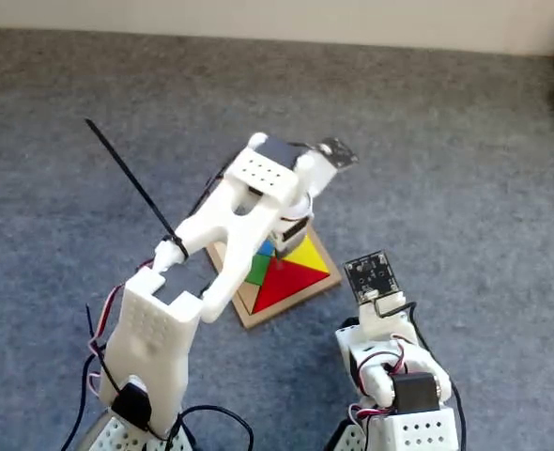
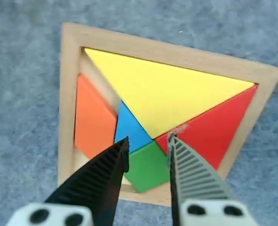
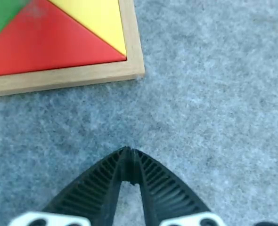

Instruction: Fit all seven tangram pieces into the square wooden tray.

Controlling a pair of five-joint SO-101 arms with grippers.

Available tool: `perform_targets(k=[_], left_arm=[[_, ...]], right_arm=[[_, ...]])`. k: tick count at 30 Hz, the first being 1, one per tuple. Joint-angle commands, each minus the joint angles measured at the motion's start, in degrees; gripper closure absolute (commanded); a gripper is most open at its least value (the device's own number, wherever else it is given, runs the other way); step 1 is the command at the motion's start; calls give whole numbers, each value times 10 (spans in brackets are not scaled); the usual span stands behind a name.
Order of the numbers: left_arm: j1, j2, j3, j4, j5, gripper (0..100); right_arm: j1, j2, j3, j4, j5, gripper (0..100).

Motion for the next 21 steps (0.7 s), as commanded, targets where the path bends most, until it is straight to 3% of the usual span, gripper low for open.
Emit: perform_targets(k=[1,11,21], left_arm=[[-7,-10,-49,21,11,853],[-93,-10,-120,88,12,853],[-168,-103,-61,97,11,853]], right_arm=[[4,6,80,4,-1,994],[4,6,80,4,-1,994],[4,6,80,4,-1,994]])
